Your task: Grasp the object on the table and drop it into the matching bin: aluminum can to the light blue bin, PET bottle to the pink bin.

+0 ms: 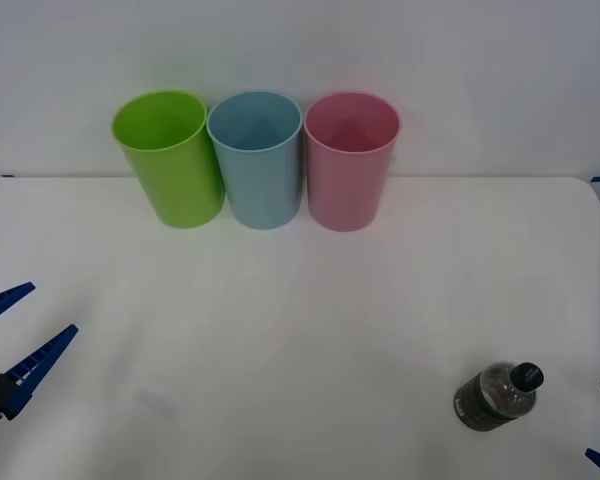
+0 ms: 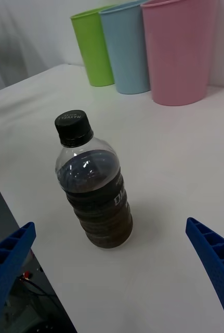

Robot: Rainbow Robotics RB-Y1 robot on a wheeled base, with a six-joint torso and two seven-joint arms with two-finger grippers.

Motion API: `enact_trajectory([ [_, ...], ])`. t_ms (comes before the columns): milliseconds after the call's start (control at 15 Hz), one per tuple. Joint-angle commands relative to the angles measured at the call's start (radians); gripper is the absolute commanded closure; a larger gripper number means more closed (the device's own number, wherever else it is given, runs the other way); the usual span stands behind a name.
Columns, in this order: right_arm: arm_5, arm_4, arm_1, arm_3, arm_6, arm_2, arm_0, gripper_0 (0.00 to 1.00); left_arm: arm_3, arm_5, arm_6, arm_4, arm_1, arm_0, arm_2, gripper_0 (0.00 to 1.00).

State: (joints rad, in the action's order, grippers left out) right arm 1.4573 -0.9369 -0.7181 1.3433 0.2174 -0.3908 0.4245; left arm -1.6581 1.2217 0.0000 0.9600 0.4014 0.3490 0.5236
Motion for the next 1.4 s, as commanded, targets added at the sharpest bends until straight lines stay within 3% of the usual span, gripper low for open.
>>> enact_trajectory([
  [67,-0.035,-0.002,0.005,-0.001,0.026,0.029,-0.003,0.0,0.0,0.0,0.0,0.0,0.0,0.0,0.0,0.0],
  [667,-0.051,-0.134,0.129,-0.053,0.096,0.024,-0.081,0.0,0.0,0.0,0.0,0.0,0.0,0.0,0.0,0.0],
  [1000,-0.086,-0.131,0.141,-0.053,0.137,0.096,-0.087,0.0,0.0,0.0,0.0,0.0,0.0,0.0,0.0,0.0],
  [1400,-0.114,-0.137,0.175,-0.053,0.163,0.119,-0.099,0.0,0.0,0.0,0.0,0.0,0.0,0.0,0.0,0.0],
])
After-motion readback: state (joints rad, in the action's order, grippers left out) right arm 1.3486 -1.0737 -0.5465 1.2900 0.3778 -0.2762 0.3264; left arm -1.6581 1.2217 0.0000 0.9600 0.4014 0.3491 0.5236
